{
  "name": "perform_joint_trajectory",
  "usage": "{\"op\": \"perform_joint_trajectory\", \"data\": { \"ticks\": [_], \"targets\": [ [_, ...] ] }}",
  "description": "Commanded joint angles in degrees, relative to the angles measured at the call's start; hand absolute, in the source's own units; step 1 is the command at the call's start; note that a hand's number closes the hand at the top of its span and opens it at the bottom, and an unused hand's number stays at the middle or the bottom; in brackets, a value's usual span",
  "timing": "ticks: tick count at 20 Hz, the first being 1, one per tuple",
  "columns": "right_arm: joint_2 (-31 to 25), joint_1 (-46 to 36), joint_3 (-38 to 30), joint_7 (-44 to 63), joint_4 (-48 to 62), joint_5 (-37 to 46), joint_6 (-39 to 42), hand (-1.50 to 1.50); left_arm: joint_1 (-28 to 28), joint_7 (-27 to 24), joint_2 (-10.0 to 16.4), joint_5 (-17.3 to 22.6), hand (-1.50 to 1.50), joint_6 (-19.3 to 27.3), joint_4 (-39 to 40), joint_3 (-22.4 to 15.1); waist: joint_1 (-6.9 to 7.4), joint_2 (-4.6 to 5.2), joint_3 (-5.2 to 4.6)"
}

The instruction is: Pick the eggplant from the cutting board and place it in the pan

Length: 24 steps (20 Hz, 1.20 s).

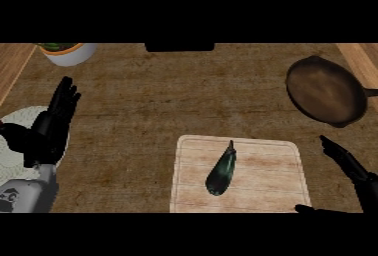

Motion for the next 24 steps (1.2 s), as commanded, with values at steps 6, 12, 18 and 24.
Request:
{"op": "perform_joint_trajectory", "data": {
  "ticks": [6, 12, 18, 24],
  "targets": [
    [-15.28, -12.35, -8.34, 28.55, -10.94, -8.07, 12.25, -1.5, -3.1, -0.24, -1.47, -0.4, 0.0, -1.13, 3.5, 0.44, 1.88, 0.44, 0.06],
    [-10.93, -23.65, -2.42, 37.51, -9.28, -1.5, 14.35, -1.5, -0.98, 2.76, -1.05, -1.36, 0.0, -2.09, -1.86, 0.88, 2.35, 0.25, 0.16],
    [-1.19, -32.2, 2.13, 43.52, -7.32, -2.34, 15.57, -1.5, -2.19, 0.84, -1.58, -2.14, 0.0, -3.76, 1.85, 2.39, 2.09, 0.28, 0.15],
    [6.23, -35.88, 4.74, 46.23, -5.22, 1.84, 18.65, -1.5, -2.32, -2.08, -4.92, -4.65, 0.0, -3.08, 4.1, 2.61, 1.74, 0.27, 0.16]
  ]
}}
